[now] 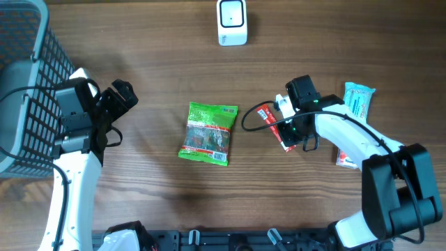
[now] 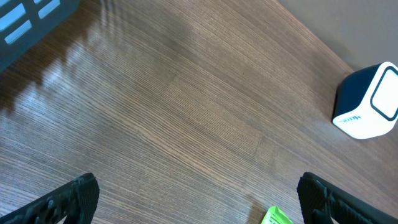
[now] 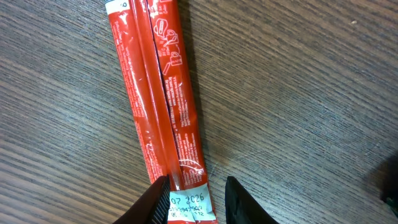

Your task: Scan the item barcode

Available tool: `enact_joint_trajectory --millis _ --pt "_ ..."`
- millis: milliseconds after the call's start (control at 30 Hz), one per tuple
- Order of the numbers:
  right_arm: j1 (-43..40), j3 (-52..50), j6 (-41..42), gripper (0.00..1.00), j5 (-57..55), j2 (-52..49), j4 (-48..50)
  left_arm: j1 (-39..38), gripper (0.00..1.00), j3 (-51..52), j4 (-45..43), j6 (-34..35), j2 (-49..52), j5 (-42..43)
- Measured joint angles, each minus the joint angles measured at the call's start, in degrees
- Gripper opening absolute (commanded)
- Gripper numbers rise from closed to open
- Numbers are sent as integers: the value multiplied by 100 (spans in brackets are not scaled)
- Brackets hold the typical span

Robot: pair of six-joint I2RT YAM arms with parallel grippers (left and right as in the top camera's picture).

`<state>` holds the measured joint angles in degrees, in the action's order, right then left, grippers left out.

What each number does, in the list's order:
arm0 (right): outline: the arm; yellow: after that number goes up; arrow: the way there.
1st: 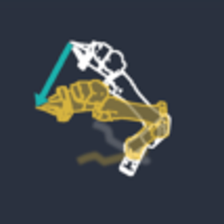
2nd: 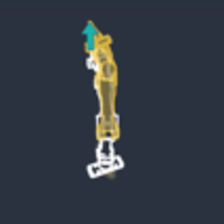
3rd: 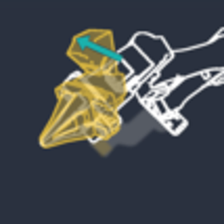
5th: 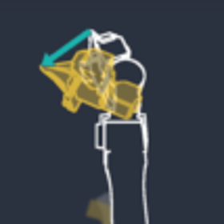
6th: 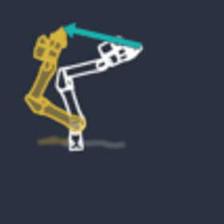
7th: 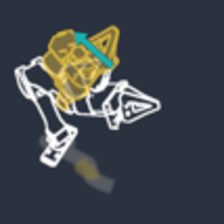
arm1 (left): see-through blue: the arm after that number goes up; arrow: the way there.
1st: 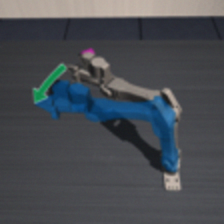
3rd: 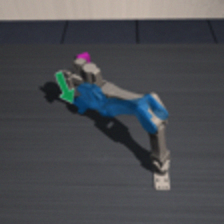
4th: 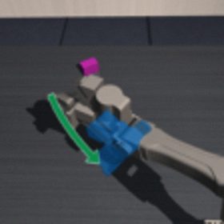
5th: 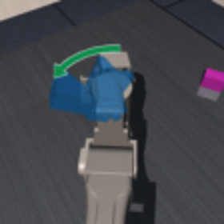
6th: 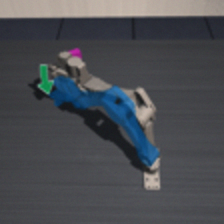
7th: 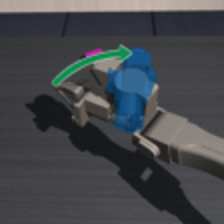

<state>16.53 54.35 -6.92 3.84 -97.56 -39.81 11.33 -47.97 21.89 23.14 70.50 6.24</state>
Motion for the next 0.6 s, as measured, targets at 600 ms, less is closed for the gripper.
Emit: enact_joint_trajectory --millis 600 --pt "0 -413 -2 29 20 66 417 0 100 0 0 0 0 0"
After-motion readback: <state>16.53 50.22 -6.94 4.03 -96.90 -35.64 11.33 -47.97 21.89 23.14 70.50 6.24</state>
